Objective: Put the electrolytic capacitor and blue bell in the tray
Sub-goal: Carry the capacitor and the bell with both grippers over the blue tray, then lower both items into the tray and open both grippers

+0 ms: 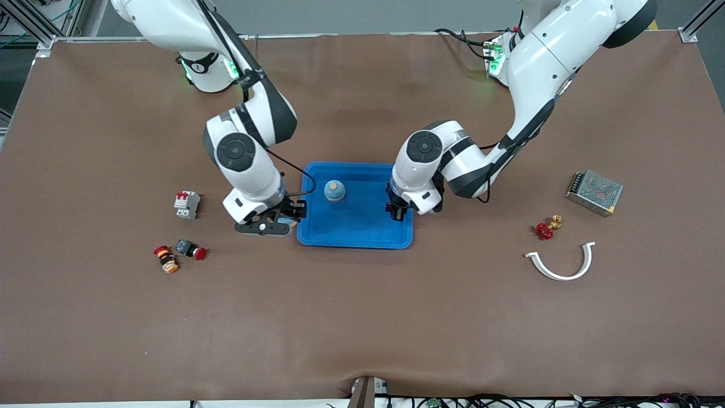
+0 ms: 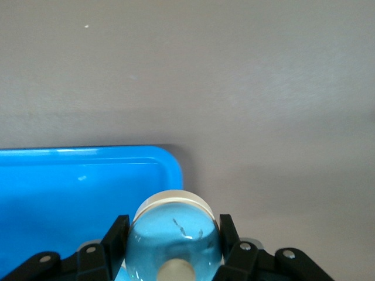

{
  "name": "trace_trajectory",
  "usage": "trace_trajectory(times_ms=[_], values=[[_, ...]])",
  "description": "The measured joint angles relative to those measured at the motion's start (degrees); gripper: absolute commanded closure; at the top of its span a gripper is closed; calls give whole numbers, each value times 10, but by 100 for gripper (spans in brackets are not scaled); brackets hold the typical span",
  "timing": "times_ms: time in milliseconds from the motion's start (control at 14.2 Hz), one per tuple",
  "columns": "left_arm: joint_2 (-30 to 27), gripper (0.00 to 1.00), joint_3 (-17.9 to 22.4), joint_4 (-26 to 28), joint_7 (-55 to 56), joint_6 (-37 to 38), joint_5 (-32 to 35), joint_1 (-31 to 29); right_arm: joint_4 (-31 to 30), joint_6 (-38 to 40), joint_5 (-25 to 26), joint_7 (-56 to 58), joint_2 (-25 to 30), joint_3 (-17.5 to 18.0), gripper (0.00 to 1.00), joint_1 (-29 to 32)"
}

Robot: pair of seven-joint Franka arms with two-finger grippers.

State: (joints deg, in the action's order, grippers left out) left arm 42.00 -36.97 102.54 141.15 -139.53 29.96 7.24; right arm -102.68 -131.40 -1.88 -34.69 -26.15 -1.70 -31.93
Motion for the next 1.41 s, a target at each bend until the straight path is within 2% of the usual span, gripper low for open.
trace_trajectory(times_ms=[211, 562, 703, 914, 984, 1054, 1125, 1406], values=[[5, 100, 15, -1, 6, -7, 0, 22, 23, -18, 0, -39, -35, 0, 55, -21], [21, 100, 40, -20, 6, -9, 0, 40, 27, -67, 0, -76, -80, 0, 54, -47], [30, 100, 61, -31, 6, -10, 0, 59, 28, -74, 0, -86, -92, 0, 54, -56], [33, 100, 67, -40, 6, -10, 0, 68, 28, -76, 0, -101, -99, 0, 53, -72], [33, 92, 67, -41, 6, -10, 0, 68, 28, -76, 0, -105, -100, 0, 53, -76], [34, 38, 67, -41, 6, -10, 0, 68, 28, -76, 0, -107, -102, 0, 53, -78], [34, 0, 67, -42, 4, -10, 1, 68, 28, -78, 0, -108, -103, 0, 52, -79], [35, 0, 70, -47, -5, -11, 8, 68, 28, -92, 0, -108, -117, -2, 52, -79]])
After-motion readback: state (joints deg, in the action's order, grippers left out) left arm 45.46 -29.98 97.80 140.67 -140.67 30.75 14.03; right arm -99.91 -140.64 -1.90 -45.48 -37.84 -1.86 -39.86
